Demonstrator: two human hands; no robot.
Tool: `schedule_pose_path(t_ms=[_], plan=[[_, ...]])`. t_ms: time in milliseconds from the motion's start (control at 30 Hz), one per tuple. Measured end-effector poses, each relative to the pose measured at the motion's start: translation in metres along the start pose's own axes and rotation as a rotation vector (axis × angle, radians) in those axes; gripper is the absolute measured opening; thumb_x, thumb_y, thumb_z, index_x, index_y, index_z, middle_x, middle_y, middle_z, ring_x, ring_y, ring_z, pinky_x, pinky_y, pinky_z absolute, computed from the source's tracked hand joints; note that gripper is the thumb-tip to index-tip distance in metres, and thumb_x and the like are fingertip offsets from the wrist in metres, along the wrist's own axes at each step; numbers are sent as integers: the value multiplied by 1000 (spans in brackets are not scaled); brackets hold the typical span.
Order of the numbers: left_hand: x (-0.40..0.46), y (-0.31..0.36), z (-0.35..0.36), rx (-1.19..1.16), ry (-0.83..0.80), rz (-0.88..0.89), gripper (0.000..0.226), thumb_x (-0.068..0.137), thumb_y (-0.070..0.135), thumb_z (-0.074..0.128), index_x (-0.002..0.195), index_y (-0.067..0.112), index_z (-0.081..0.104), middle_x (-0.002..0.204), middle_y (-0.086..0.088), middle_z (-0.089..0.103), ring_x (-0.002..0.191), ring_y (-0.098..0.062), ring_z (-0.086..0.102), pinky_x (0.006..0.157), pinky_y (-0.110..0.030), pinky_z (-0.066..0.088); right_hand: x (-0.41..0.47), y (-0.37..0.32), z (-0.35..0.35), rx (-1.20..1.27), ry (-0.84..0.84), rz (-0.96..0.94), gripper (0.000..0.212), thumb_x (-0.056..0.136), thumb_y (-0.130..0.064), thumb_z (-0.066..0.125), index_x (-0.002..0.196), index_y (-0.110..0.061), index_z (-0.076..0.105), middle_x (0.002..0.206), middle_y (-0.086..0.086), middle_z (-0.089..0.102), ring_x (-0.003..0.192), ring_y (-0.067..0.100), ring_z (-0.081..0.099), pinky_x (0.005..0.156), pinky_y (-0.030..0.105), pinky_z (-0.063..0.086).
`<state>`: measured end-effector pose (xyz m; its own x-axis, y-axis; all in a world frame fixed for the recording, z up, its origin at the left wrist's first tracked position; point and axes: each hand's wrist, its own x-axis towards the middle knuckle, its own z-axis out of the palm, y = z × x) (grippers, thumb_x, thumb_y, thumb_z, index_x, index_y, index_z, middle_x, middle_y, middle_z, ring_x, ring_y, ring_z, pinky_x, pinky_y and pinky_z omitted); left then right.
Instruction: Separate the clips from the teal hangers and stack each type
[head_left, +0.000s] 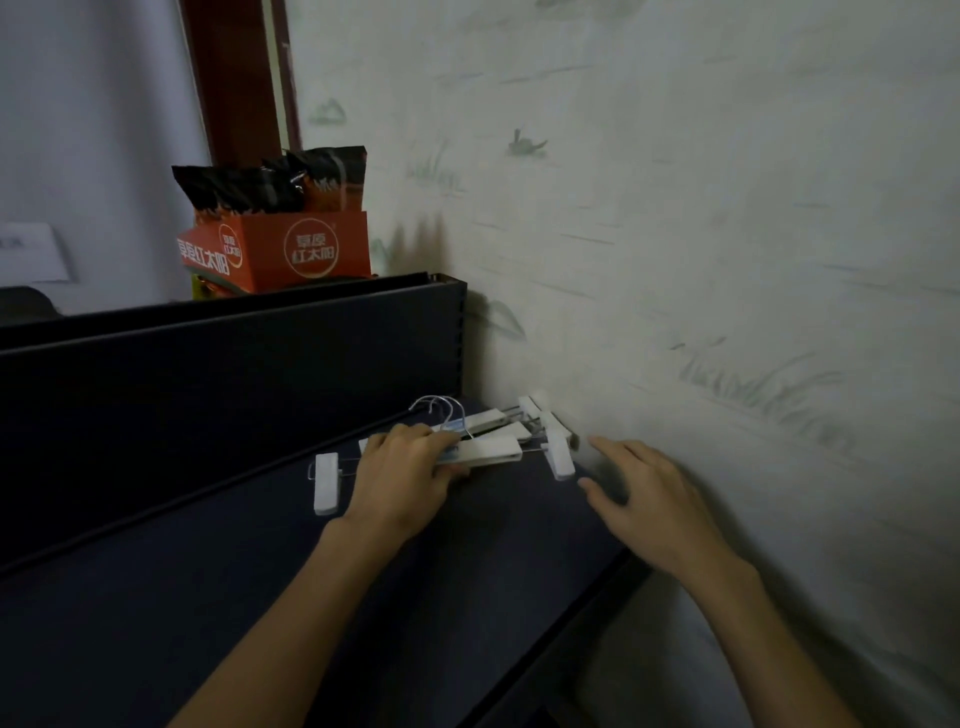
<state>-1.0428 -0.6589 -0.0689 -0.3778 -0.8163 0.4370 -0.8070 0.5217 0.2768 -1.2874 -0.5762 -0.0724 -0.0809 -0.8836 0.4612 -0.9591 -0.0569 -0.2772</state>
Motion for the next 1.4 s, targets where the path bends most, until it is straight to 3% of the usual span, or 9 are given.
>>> schedule_pose_path(t_ms=[400,733,933,1167,1400], plan=[[61,3,32,92,6,-197,40,90,41,53,129,29,52,123,3,57,113,-18,48,94,-34,33,91,34,30,132,-74,-185,52,88,-37,59,137,-23,45,125,-6,55,110,13,52,90,28,47],[71,3,46,130,-19,-294,34,89,40,53,122,32,56,114,3,60,107,-18,50,92,-36,35,108,36,46,208,-117,-278,51,88,-35,60,136,-26,46,124,-7,55,109,11,52,91,27,46],[64,5,36,157,-88,-343,42,84,37,54,126,36,53,115,4,61,110,-19,50,94,-38,33,112,29,48,203,-159,-324,51,90,-37,57,138,-27,43,130,-8,51,115,11,48,95,27,43],[36,13,13,247,5,-392,38,89,43,49,124,29,54,115,3,59,107,-19,51,91,-35,35,117,12,45,201,-176,-409,50,90,-39,55,138,-27,43,126,-6,52,112,11,48,89,24,41],[-39,14,-17,329,152,-491,35,90,39,51,123,27,56,117,3,59,107,-20,52,92,-34,34,98,-42,57,265,-199,-538,51,91,-40,53,139,-26,41,129,-5,50,114,14,46,95,30,38]])
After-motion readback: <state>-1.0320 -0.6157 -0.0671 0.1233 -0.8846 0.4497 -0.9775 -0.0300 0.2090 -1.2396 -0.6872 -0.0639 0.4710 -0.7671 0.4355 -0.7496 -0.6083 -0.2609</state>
